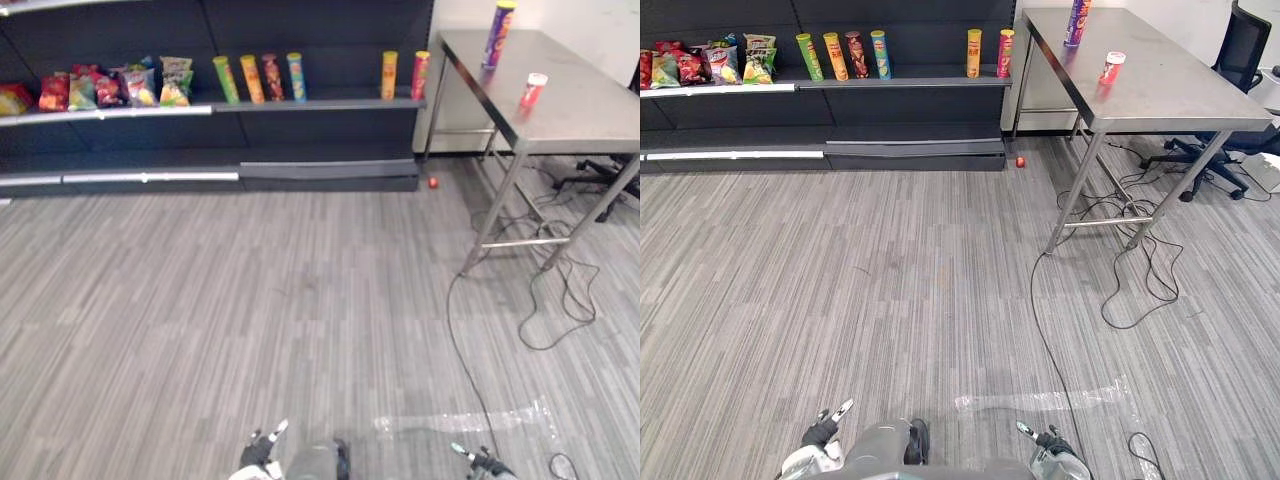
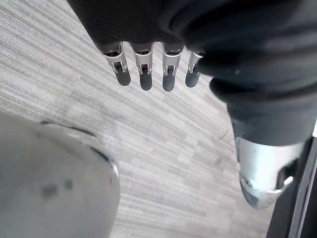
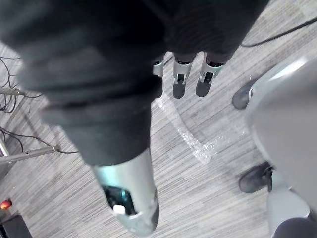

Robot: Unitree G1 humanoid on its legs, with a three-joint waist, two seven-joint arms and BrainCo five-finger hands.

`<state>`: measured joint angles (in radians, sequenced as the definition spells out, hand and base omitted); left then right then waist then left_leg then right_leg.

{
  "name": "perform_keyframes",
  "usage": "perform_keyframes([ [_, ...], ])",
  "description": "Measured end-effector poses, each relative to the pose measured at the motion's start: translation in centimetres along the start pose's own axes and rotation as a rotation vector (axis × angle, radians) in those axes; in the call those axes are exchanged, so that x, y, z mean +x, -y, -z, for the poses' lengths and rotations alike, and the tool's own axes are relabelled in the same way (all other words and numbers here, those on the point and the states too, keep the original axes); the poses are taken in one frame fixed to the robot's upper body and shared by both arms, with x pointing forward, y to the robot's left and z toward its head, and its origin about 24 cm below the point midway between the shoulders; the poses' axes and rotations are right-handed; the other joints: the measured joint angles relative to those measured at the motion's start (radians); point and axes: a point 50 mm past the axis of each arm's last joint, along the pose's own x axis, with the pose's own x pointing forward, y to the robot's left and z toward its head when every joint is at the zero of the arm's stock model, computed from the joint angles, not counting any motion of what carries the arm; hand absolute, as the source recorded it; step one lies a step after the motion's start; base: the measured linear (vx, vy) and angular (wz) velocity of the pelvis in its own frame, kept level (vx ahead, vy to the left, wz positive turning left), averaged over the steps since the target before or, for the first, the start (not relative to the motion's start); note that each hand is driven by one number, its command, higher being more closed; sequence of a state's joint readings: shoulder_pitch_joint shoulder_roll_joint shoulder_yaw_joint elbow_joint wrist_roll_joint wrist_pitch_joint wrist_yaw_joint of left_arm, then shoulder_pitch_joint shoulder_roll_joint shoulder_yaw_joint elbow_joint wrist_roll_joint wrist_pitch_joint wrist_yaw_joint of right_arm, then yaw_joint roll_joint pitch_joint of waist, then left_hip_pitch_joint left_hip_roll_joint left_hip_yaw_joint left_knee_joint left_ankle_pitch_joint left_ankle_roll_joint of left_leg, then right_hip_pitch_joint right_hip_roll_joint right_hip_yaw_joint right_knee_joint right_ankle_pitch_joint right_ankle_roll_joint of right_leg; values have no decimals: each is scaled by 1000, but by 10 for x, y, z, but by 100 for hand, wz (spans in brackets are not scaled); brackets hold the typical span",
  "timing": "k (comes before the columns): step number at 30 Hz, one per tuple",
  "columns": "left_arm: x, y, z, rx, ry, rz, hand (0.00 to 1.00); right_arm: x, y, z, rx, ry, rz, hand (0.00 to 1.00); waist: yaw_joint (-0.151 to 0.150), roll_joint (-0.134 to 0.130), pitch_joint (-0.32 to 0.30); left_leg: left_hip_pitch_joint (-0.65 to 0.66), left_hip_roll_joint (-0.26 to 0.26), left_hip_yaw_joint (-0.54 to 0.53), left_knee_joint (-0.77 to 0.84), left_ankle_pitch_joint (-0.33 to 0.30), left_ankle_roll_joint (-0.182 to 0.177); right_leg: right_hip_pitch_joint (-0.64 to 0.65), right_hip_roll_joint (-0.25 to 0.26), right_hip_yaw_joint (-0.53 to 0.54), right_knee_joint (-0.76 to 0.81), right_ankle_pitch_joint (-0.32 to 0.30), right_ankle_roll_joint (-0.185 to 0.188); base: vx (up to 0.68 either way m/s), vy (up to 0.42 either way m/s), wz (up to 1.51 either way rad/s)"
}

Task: Put the gum and the chips on the shelf.

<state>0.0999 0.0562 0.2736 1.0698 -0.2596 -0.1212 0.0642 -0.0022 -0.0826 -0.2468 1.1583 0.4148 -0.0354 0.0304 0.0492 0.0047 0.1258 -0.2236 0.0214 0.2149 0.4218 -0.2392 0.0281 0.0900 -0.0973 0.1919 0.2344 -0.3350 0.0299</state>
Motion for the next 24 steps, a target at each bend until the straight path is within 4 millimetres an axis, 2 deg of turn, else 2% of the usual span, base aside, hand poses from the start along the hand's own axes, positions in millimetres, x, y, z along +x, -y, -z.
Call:
perform_keyframes([
  [1, -1, -6, 5, 5, -16, -16, 0, 0, -1, 1, 1, -1, -3, 0, 2, -8, -14, 12, -16, 20, -23, -4, 7, -7, -17, 16, 5, -2, -3, 294, 226, -80],
  [2, -5, -13, 19, 4, -64, -37, 0, 0, -2, 1, 1, -3, -8, 0, 14, -7, -34, 42, -30, 60, -65, -6, 22, -65, -16, 66, 137, -5, 21, 321, 188, -55],
  [3, -8, -18, 28, 6, -99, -51, 0, -1, -2, 4, 4, -10, -7, 0, 12, 0, -37, 72, -37, 73, -82, -13, 43, -101, 1, 98, 301, 7, 48, 409, 209, -40],
  [4, -11, -24, 34, 14, -119, -62, 0, -3, 1, 13, 10, -30, 0, 0, 7, -13, -45, 122, -68, 75, -106, -20, 63, -122, 15, 117, 453, 56, 114, 434, 191, -13],
  [6, -13, -33, 37, 27, -127, -78, 0, -5, 7, 19, 12, -46, 13, 0, 7, -26, -44, 190, -103, 76, -121, -46, 77, -159, 25, 149, 628, 139, 167, 380, 125, 10],
  [7, -13, -31, 37, 47, -130, -68, 0, -6, 8, 22, 11, -51, 15, 0, -8, -25, -41, 233, -112, 69, -131, -54, 88, -195, 34, 135, 751, 243, 203, 349, 57, 27],
  [8, -12, -29, 37, 59, -129, -59, 0, -7, 9, 24, 13, -56, 14, 0, -12, -22, -37, 255, -113, 60, -138, -58, 95, -216, 34, 120, 809, 269, 219, 332, 38, 35],
  [9, -10, -27, 31, 76, -115, -48, 0, -6, 10, 20, 27, -36, 11, 0, -26, -15, -20, 305, -114, 32, -157, -61, 99, -262, 32, 55, 925, 268, 220, 307, 12, 36],
  [10, -6, -19, 24, 94, -96, -22, 0, -6, 12, 14, 42, -8, 13, 0, -33, -3, 3, 364, -107, 7, -196, -60, 99, -309, 18, -25, 999, 246, 182, 260, 0, 40],
  [11, -6, -16, 22, 107, -92, -13, 0, -6, 13, 11, 47, 9, 14, 0, -38, 2, 8, 389, -102, -4, -214, -60, 98, -336, 5, -65, 1013, 231, 157, 239, -2, 35],
  [12, -3, -10, 15, 132, -71, 9, 0, -6, 15, 9, 57, 21, 20, 0, -48, 9, 24, 443, -93, -20, -256, -58, 95, -379, -20, -131, 995, 200, 110, 271, -7, 25],
  [13, -1, -5, 9, 146, -54, 23, 0, -6, 16, 8, 66, 26, 25, 0, -51, 7, 43, 494, -81, -28, -289, -58, 94, -405, -32, -175, 925, 159, 86, 218, -19, 24],
  [14, 0, -4, 7, 147, -48, 27, 0, -6, 17, 9, 70, 23, 29, 0, -55, 4, 45, 511, -72, -35, -299, -62, 88, -420, -32, -190, 873, 148, 81, 288, -53, 29],
  [16, 2, 6, -1, 141, -26, 53, 0, -8, 23, 15, 108, 11, 53, 0, -76, 4, 58, 559, -30, -64, -322, -97, 46, -468, -16, -230, 593, 147, 71, 297, -111, 38],
  [17, 3, 10, -3, 127, -22, 59, 0, -10, 27, 19, 124, 4, 67, 0, -76, 12, 61, 568, -7, -63, -323, -117, 30, -477, -5, -246, 439, 161, 77, 360, -149, 16],
  [19, 3, 15, -4, 90, -17, 62, 0, -13, 30, 31, 150, -25, 83, 0, -78, 4, 62, 595, 17, -64, -331, -159, -9, -483, 4, -253, 85, 263, 70, 438, -180, 4],
  [20, 3, 17, -3, 75, -20, 66, 0, -14, 32, 32, 152, -29, 87, 0, -81, 4, 62, 605, 27, -64, -333, -172, -16, -488, 7, -251, 28, 295, 63, 698, -266, 16],
  [21, 2, 21, 1, 44, -31, 68, 0, -14, 36, 31, 144, -29, 95, 0, -97, 25, 55, 634, 64, -68, -352, -186, -24, -482, 37, -267, 18, 393, 50, 642, -237, 18],
  [22, 1, 25, 4, 36, -38, 74, 0, -14, 35, 30, 131, -26, 89, 0, -102, 39, 56, 635, 95, -77, -323, -164, -34, -492, 60, -275, 65, 434, 21, 786, -334, 20],
  [23, 1, 28, 4, 33, -39, 84, 0, -13, 35, 28, 132, -21, 88, 0, -103, 45, 58, 629, 111, -95, -297, -145, -54, -500, 69, -283, 103, 415, -2, 656, -355, 7],
  [24, 1, 34, 3, 35, -37, 101, 0, -12, 34, 25, 127, -12, 87, 0, -102, 51, 57, 618, 135, -126, -235, -87, -78, -502, 84, -303, 177, 358, -33, 789, -458, 3],
])
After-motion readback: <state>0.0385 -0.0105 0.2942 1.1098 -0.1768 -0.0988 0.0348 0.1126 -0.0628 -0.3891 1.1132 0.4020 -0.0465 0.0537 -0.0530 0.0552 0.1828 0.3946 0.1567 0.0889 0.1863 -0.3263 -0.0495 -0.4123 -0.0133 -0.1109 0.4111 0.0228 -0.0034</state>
